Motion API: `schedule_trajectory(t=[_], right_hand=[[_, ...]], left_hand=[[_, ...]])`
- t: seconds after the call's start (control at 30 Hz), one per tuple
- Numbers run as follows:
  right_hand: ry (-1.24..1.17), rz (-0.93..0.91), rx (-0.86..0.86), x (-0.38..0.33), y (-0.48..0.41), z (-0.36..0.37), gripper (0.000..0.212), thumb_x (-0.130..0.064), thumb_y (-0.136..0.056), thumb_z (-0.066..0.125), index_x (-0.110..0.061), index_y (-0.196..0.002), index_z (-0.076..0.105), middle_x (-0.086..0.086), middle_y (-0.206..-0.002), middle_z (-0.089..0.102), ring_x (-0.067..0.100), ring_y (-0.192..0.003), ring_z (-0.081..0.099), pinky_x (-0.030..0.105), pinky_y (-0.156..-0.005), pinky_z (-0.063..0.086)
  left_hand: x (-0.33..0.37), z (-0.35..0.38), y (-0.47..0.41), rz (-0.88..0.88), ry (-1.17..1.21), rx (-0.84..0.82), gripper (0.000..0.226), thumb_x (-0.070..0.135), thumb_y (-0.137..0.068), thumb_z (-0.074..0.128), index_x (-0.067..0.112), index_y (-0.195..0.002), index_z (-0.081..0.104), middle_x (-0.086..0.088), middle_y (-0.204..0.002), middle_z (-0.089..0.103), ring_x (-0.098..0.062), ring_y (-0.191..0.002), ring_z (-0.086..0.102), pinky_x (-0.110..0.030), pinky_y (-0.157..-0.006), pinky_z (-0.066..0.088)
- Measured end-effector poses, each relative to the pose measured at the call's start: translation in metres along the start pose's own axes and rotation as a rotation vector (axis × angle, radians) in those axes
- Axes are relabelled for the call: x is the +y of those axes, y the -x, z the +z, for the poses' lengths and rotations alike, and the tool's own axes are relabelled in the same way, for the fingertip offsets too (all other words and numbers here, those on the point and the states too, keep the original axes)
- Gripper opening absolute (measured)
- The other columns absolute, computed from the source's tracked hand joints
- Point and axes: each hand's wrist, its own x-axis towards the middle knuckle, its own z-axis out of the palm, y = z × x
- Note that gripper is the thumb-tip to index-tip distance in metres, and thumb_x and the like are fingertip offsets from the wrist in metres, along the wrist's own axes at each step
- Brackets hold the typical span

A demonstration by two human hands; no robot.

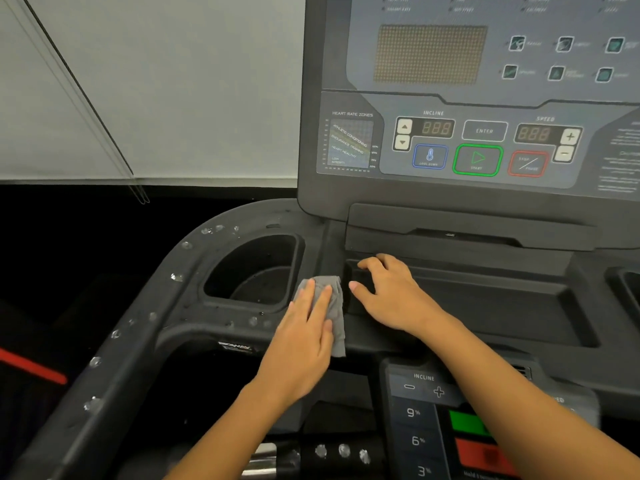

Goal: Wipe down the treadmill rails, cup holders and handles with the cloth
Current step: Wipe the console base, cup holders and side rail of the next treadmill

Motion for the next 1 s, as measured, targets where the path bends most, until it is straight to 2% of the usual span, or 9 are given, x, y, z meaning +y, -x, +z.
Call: schedule_trajectory(t=[0.13, 0.27, 0.37, 0.5, 0.57, 0.63, 0.7, 0.83, 1.0], right_hand=[[0.021, -0.009, -0.018, -0.003, -0.004, 0.003, 0.051, -0.041, -0.095, 0.043, -0.021, -0.141, 0.032, 0.008, -0.154, 0.017, 0.025, -0.144, 0.006, 0.041, -0.116, 0.016], [0.044, -0.008, -0.031, -0.005, -0.005, 0.005, 0.052, -0.042, -0.095, 0.044, -0.021, -0.141, 0.032, 0.009, -0.154, 0.016, 0.026, -0.144, 0.006, 0.042, -0.114, 0.016], [0.024, -0.020, -0.037, -0.008, -0.005, 0.006, 0.051, -0.041, -0.095, 0.044, -0.020, -0.141, 0.033, 0.009, -0.154, 0.016, 0.026, -0.144, 0.006, 0.041, -0.114, 0.016], [-0.024, -0.050, -0.035, -0.015, -0.007, 0.007, 0.048, -0.039, -0.096, 0.044, -0.019, -0.138, 0.036, 0.008, -0.153, 0.018, 0.024, -0.143, 0.007, 0.039, -0.113, 0.018], [-0.043, -0.054, -0.031, -0.017, -0.007, 0.007, 0.046, -0.039, -0.096, 0.044, -0.020, -0.138, 0.037, 0.008, -0.153, 0.017, 0.023, -0.143, 0.006, 0.039, -0.113, 0.018], [-0.048, -0.059, -0.034, -0.018, -0.007, 0.006, 0.046, -0.039, -0.096, 0.044, -0.020, -0.137, 0.038, 0.008, -0.154, 0.016, 0.023, -0.144, 0.006, 0.039, -0.113, 0.018], [-0.041, -0.062, -0.035, -0.018, -0.007, 0.005, 0.046, -0.039, -0.096, 0.043, -0.020, -0.137, 0.038, 0.008, -0.154, 0.017, 0.023, -0.144, 0.006, 0.040, -0.114, 0.018], [-0.030, -0.071, -0.041, -0.021, -0.008, 0.007, 0.046, -0.039, -0.096, 0.042, -0.019, -0.137, 0.038, 0.009, -0.154, 0.018, 0.023, -0.144, 0.006, 0.041, -0.114, 0.018], [-0.019, -0.129, -0.047, -0.034, -0.010, 0.015, 0.047, -0.039, -0.097, 0.042, -0.017, -0.138, 0.037, 0.006, -0.152, 0.022, 0.022, -0.143, 0.008, 0.039, -0.114, 0.018]], left_hand=[[0.000, 0.002, -0.012, -0.054, -0.034, -0.009, 0.054, 0.033, -0.100, 0.027, 0.022, -0.148, 0.006, -0.005, -0.156, 0.000, -0.019, -0.143, 0.005, -0.036, -0.117, 0.016], [0.007, 0.003, -0.037, -0.137, -0.012, -0.041, 0.055, 0.033, -0.100, 0.027, 0.023, -0.148, 0.000, -0.013, -0.154, -0.015, -0.025, -0.142, -0.011, -0.033, -0.114, -0.004], [0.008, 0.004, -0.028, -0.110, -0.023, -0.010, 0.053, 0.031, -0.101, 0.025, 0.024, -0.148, 0.001, -0.013, -0.155, -0.011, -0.024, -0.143, -0.010, -0.029, -0.112, -0.004], [0.003, 0.007, 0.012, -0.049, -0.013, 0.104, 0.053, 0.035, -0.093, 0.021, 0.023, -0.145, 0.024, -0.011, -0.155, 0.014, -0.023, -0.139, 0.025, -0.029, -0.110, 0.025], [-0.004, 0.012, 0.029, -0.024, -0.057, 0.179, 0.050, 0.011, -0.088, 0.050, 0.016, -0.138, 0.042, -0.014, -0.147, 0.033, -0.028, -0.126, 0.046, -0.033, -0.100, 0.044], [-0.015, 0.013, 0.038, -0.027, -0.137, 0.219, 0.066, -0.011, -0.067, 0.072, 0.008, -0.128, 0.053, -0.021, -0.136, 0.047, -0.037, -0.117, 0.054, -0.042, -0.087, 0.053], [-0.029, 0.007, 0.042, -0.060, -0.263, 0.252, 0.073, -0.018, -0.053, 0.077, 0.004, -0.120, 0.059, -0.024, -0.132, 0.050, -0.042, -0.117, 0.052, -0.048, -0.084, 0.052], [-0.046, -0.003, 0.044, -0.195, -0.323, 0.296, 0.072, -0.017, -0.055, 0.077, 0.004, -0.122, 0.058, -0.025, -0.133, 0.048, -0.044, -0.119, 0.049, -0.055, -0.078, 0.053], [-0.028, 0.011, 0.039, -0.152, -0.289, 0.312, 0.070, -0.016, -0.060, 0.074, 0.003, -0.125, 0.054, -0.026, -0.135, 0.045, -0.044, -0.123, 0.044, -0.050, -0.094, 0.039]])
